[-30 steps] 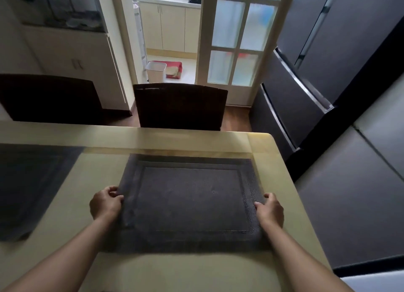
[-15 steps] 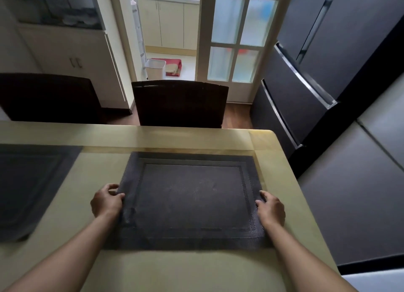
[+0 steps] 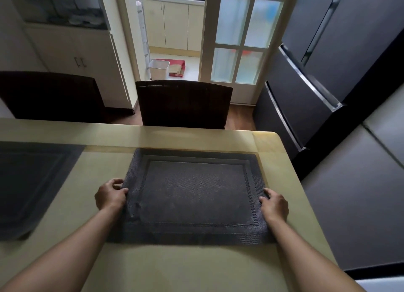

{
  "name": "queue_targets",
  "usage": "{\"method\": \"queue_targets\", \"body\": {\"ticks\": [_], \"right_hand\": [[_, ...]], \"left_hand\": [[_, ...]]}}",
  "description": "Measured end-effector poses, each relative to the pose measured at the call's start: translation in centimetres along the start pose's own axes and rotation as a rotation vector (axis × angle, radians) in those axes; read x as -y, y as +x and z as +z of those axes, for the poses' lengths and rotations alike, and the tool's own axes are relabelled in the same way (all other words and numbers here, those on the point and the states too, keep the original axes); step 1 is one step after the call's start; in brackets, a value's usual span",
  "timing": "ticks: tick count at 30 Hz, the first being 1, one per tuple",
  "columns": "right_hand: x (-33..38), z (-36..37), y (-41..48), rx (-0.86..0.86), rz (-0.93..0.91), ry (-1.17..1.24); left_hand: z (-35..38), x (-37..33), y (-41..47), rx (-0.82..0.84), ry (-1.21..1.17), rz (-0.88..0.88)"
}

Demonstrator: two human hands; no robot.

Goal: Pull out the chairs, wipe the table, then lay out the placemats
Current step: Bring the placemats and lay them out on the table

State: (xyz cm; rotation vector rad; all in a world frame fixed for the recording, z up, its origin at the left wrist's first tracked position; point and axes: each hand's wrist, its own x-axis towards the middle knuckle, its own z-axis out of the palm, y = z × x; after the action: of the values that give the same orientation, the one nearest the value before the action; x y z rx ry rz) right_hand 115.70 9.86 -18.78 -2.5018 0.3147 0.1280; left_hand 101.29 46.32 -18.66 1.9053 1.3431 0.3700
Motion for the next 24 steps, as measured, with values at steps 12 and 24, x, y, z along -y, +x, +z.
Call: {"method": "queue_targets", "body": {"ticks": [12,24], "right_hand": [[-0.1,0.3,1.2,0.009,0.009,0.000],[0.0,0.3,1.3,0.002,0.010,-0.008]], "left_hand": [[0.6,-0.1,0.1,0.011,-0.018,0.024],[0.9,0.3,0.3,0.007,-0.008,0.036]]}}
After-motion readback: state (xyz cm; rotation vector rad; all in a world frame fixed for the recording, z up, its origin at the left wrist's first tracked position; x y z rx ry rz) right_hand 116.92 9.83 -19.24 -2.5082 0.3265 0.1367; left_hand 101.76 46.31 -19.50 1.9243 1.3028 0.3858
